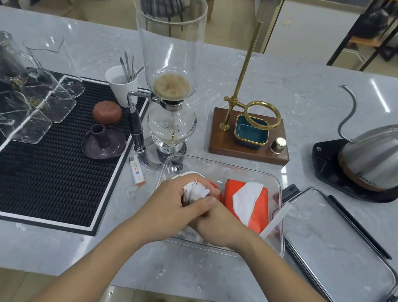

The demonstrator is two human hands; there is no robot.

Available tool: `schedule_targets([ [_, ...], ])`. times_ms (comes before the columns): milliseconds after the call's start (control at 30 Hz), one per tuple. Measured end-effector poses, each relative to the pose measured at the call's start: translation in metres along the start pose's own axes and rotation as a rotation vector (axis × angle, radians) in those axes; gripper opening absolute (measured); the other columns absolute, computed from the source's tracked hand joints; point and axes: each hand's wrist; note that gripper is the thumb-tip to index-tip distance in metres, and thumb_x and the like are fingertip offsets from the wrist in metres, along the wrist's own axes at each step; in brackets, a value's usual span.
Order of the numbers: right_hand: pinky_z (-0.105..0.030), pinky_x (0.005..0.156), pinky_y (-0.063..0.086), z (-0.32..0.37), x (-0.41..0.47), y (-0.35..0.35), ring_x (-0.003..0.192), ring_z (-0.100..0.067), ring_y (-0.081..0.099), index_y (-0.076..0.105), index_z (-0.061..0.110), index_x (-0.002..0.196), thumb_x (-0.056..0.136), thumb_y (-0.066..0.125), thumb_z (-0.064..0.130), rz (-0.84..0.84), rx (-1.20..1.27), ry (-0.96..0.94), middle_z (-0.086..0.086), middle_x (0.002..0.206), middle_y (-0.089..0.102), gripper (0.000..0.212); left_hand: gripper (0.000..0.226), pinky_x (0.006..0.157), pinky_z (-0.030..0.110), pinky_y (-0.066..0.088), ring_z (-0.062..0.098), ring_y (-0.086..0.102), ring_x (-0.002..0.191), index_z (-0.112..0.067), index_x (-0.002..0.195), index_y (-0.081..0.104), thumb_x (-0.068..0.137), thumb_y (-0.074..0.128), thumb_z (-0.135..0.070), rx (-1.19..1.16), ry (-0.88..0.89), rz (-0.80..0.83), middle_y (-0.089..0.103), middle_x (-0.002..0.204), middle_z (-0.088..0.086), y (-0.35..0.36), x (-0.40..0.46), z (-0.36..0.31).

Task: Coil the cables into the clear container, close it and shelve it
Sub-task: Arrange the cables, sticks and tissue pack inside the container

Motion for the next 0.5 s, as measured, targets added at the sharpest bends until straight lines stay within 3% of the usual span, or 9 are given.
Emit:
schedule_targets([
  [100, -0.012, 0.084, 0.048, 0.001, 0.001, -0.002, 0.091, 0.01, 0.059, 0.058, 0.016, 0.104, 0.088, 0.05, -0.012, 0.039, -0.023, -0.005, 0.016, 0.094, 0.06, 0.033, 0.021, 0.092, 0.035, 0.051, 0.016, 0.065, 0.107, -0.023, 0.105, 0.068, 0.085, 0.07, -0.018, -0.016, -0.011, 0.038, 0.071, 0.107, -0.007, -0.004, -0.002, 0.0],
  [267, -0.026, 0.099, 0.049, -0.008, -0.004, -0.007, 0.11, -0.011, 0.062, 0.061, 0.007, 0.119, 0.089, 0.065, 0.001, 0.082, -0.058, 0.032, -0.003, 0.117, 0.067, 0.032, 0.025, 0.093, 0.037, 0.052, 0.004, 0.065, 0.103, -0.033, 0.107, 0.07, 0.083, 0.068, -0.04, 0.114, -0.098, 0.067, 0.072, 0.105, -0.017, -0.007, -0.007, 0.013],
  [367, -0.025, 0.1, 0.047, -0.014, -0.01, -0.012, 0.111, -0.006, 0.06, 0.06, 0.015, 0.123, 0.09, 0.068, 0.011, 0.085, -0.123, 0.051, 0.007, 0.119, 0.065, 0.034, 0.026, 0.094, 0.033, 0.051, 0.002, 0.064, 0.105, -0.035, 0.111, 0.071, 0.086, 0.064, -0.041, 0.125, -0.098, 0.079, 0.072, 0.107, -0.018, -0.006, -0.009, 0.013],
  [433, -0.016, 0.095, 0.045, -0.017, -0.011, -0.013, 0.106, 0.001, 0.058, 0.06, 0.019, 0.123, 0.091, 0.068, 0.017, 0.093, -0.183, 0.083, 0.021, 0.112, 0.062, 0.033, 0.023, 0.092, 0.029, 0.051, 0.0, 0.065, 0.103, -0.039, 0.108, 0.072, 0.087, 0.064, -0.037, 0.114, -0.108, 0.076, 0.073, 0.105, -0.019, -0.005, -0.008, 0.012],
  [500, -0.01, 0.093, 0.042, -0.019, -0.013, -0.012, 0.106, 0.001, 0.055, 0.059, 0.019, 0.126, 0.093, 0.065, 0.018, 0.104, -0.23, 0.1, 0.021, 0.112, 0.06, 0.033, 0.02, 0.089, 0.029, 0.052, 0.0, 0.066, 0.099, -0.042, 0.102, 0.072, 0.085, 0.065, -0.034, 0.095, -0.126, 0.065, 0.074, 0.101, -0.019, -0.003, -0.007, 0.012],
])
Point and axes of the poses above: each hand's wrist, its own x-axis towards the middle knuckle, its own y-axis out of the palm, z = x × y
